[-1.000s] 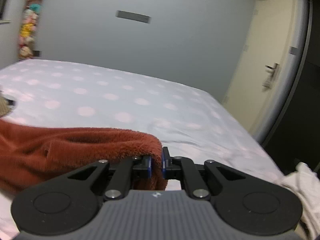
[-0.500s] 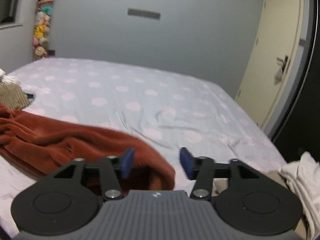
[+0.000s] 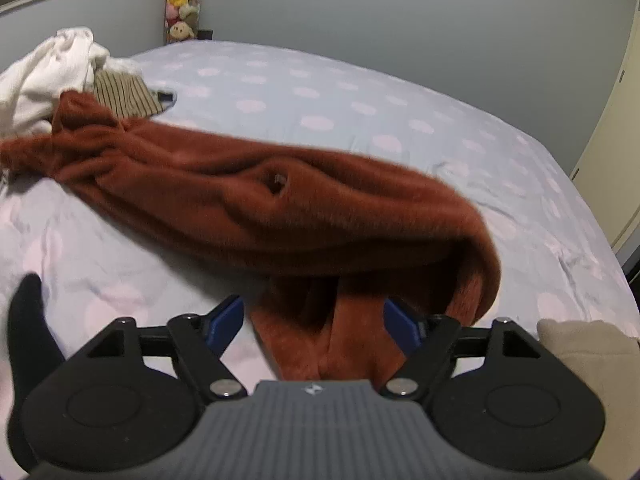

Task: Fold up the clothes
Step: 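Open the right gripper and release the fleece flat on the bed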

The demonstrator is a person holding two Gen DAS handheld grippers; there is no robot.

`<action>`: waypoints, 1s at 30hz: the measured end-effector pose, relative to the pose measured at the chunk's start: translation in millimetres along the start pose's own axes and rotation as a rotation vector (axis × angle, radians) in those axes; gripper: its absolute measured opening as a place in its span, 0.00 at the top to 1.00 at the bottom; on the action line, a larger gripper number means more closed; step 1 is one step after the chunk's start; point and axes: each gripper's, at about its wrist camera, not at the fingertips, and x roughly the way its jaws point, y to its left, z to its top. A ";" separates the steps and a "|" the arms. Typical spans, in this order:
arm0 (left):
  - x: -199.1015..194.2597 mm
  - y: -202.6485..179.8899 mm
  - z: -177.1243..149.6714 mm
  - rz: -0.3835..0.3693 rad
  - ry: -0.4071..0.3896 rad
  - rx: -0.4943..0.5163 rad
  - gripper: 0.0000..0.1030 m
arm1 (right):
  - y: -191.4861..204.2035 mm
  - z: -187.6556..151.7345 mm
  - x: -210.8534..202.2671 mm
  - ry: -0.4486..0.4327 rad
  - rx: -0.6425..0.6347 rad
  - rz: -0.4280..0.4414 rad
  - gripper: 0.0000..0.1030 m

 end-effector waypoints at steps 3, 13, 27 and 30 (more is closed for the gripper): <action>15.6 -12.4 -0.3 -0.026 0.023 0.056 0.46 | -3.0 -8.1 6.8 0.017 0.022 0.019 0.20; 59.0 -36.1 7.2 -0.084 0.117 0.083 0.46 | -0.7 -16.1 51.9 0.151 0.039 0.031 0.15; 68.0 -37.0 11.9 -0.067 0.147 0.119 0.46 | -20.5 -13.1 50.4 0.202 0.104 0.081 0.74; 70.1 -29.3 23.2 -0.045 0.131 0.122 0.46 | -26.8 -10.0 31.4 0.156 0.085 0.105 0.64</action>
